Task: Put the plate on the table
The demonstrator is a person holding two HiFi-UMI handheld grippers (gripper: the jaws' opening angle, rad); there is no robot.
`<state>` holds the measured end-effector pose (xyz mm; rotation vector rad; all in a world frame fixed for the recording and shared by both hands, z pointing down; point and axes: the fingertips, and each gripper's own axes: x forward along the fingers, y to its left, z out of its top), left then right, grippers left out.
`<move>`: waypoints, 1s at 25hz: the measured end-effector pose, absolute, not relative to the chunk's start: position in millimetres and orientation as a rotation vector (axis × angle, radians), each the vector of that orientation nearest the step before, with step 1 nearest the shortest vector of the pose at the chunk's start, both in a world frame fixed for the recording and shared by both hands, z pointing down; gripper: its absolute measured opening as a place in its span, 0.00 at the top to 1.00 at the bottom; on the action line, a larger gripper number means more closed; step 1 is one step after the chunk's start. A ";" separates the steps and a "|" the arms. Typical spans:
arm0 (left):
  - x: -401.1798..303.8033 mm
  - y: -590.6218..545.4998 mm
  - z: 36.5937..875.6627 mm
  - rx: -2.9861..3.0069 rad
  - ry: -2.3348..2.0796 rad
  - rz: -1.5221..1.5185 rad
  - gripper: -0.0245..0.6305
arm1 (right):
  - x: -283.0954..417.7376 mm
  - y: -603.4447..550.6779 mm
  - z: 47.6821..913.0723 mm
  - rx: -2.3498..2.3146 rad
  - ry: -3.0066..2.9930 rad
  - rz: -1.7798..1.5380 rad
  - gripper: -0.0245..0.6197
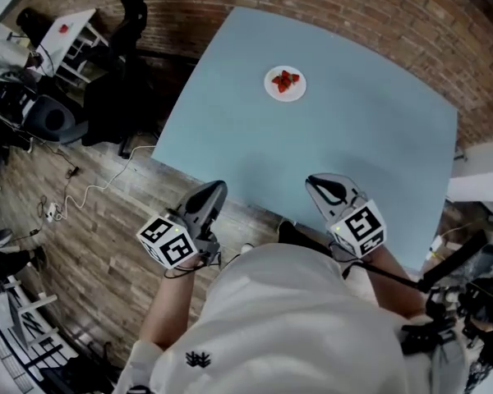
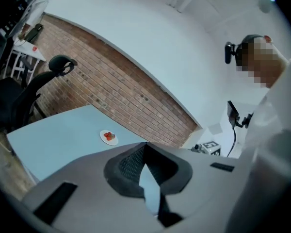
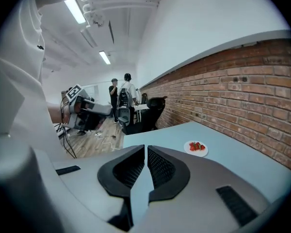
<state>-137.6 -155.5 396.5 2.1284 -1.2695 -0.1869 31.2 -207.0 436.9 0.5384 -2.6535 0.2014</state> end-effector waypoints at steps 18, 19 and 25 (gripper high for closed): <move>-141.2 22.5 365.1 2.397 -1.286 0.004 0.96 | -17.5 -32.6 417.0 0.525 -2.643 0.121 0.92; -144.2 27.3 365.1 2.397 -1.307 0.007 0.96 | -20.2 -27.3 415.2 0.518 -2.643 0.110 0.92; -160.5 46.7 365.8 2.369 -1.380 -0.020 0.96 | -36.9 -5.4 405.7 0.489 -2.662 0.054 0.95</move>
